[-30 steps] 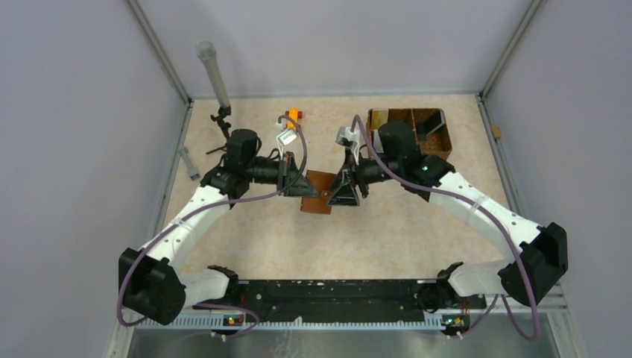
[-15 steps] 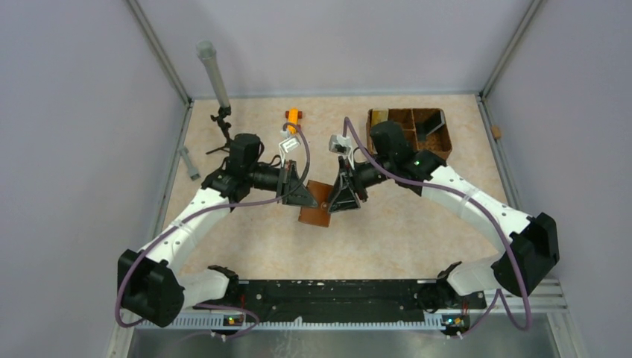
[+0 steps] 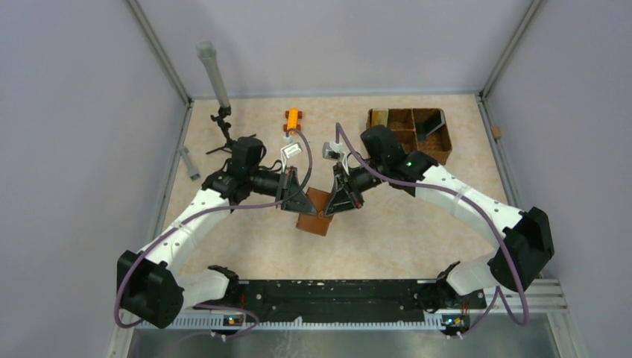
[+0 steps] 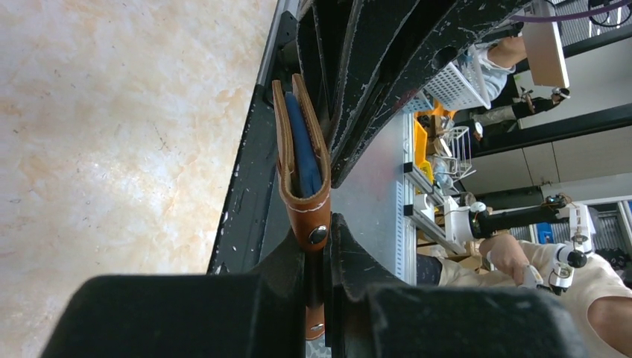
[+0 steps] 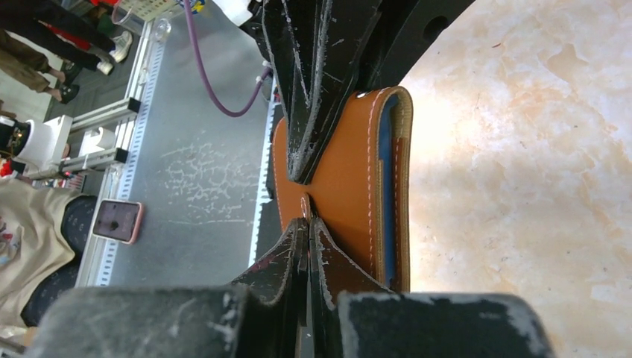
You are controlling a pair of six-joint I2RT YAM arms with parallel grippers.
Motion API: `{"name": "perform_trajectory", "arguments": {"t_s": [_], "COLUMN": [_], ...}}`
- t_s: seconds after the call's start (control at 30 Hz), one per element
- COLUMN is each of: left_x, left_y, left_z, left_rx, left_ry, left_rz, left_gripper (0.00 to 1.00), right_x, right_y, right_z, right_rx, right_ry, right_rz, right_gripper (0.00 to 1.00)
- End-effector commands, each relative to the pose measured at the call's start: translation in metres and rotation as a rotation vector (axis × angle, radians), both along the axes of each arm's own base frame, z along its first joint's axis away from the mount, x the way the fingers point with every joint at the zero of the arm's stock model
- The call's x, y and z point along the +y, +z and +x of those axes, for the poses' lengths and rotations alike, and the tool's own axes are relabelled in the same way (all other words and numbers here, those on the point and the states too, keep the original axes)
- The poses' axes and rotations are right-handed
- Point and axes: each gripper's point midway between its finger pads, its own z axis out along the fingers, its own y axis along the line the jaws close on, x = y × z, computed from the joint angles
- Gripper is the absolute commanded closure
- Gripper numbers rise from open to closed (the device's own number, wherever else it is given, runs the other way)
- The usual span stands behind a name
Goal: Put the credit cards into the card holder
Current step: Open the card holder at the center of the board.
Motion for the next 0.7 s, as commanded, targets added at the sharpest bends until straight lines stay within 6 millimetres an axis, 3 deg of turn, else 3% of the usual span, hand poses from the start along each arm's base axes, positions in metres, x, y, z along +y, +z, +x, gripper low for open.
{"name": "perform_trajectory", "arguments": {"t_s": [0.0, 0.4, 0.57, 0.67], "left_x": [-0.002, 0.016, 0.017, 0.018], "left_y": [0.036, 0.006, -0.002, -0.003], "left_z": [0.028, 0.080, 0.085, 0.086], "left_rx": [-0.235, -0.119, -0.085, -0.101], "left_ry": [0.058, 0.280, 0.293, 0.301], "left_rz": [-0.082, 0.040, 0.063, 0.075], "left_gripper": [1.00, 1.00, 1.00, 1.00], "right_x": [0.010, 0.003, -0.004, -0.001], "right_y": [-0.006, 0.026, 0.038, 0.039], "right_z": [-0.023, -0.053, -0.062, -0.052], "right_rx": [0.015, 0.012, -0.003, -0.045], "right_ry": [0.087, 0.198, 0.229, 0.155], "right_rz": [-0.009, 0.087, 0.122, 0.107], "right_gripper": [1.00, 1.00, 1.00, 1.00]}}
